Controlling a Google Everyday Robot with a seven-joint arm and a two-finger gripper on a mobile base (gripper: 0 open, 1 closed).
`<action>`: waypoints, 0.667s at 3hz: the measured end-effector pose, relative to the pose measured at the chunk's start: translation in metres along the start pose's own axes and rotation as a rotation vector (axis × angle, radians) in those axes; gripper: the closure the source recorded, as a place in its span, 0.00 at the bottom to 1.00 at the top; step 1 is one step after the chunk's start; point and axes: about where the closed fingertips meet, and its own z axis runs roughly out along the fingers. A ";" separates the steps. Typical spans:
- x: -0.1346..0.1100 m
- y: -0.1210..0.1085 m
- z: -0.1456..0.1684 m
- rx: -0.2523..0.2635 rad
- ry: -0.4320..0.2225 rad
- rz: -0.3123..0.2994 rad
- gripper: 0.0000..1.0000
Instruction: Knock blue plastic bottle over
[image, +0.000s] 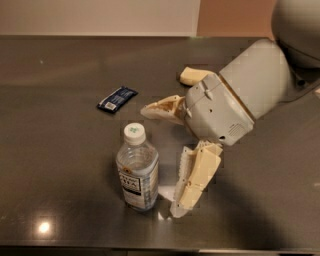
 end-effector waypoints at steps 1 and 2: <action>-0.011 -0.004 0.014 -0.031 -0.053 -0.009 0.00; -0.014 -0.006 0.018 -0.038 -0.065 -0.011 0.00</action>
Offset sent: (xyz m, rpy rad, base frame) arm 0.0207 0.0252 -0.0144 -0.0222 0.0659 -0.0593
